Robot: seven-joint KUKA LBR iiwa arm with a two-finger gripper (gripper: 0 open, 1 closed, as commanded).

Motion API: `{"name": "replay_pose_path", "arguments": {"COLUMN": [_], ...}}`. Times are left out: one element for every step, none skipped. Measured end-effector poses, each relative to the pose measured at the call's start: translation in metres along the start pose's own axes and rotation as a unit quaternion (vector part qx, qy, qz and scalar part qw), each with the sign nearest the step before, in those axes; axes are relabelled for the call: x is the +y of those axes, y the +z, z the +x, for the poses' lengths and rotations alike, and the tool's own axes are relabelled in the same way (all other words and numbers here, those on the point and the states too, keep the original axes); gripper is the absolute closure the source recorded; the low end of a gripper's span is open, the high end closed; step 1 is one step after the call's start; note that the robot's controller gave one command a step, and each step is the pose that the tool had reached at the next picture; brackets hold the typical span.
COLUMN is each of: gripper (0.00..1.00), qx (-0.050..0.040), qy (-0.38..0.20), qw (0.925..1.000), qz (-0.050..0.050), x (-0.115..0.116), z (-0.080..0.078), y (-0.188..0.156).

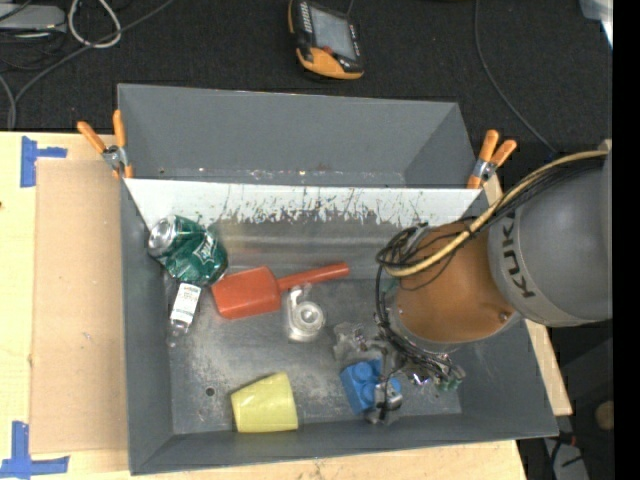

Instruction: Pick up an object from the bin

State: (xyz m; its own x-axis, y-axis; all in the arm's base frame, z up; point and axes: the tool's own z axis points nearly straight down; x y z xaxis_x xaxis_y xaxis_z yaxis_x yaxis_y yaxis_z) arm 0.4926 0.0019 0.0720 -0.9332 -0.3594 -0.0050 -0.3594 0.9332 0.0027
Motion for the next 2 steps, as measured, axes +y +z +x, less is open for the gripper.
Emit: {"name": "replay_pose_path", "arguments": {"gripper": [0.0,1.0], "qx": [-0.0061,-0.0009], "qy": [0.067,0.007], "qw": [0.9977,1.0], "qz": [0.004,0.0], "x": [0.008,0.001], "z": [0.012,0.001], "y": [-0.001,0.0]}}
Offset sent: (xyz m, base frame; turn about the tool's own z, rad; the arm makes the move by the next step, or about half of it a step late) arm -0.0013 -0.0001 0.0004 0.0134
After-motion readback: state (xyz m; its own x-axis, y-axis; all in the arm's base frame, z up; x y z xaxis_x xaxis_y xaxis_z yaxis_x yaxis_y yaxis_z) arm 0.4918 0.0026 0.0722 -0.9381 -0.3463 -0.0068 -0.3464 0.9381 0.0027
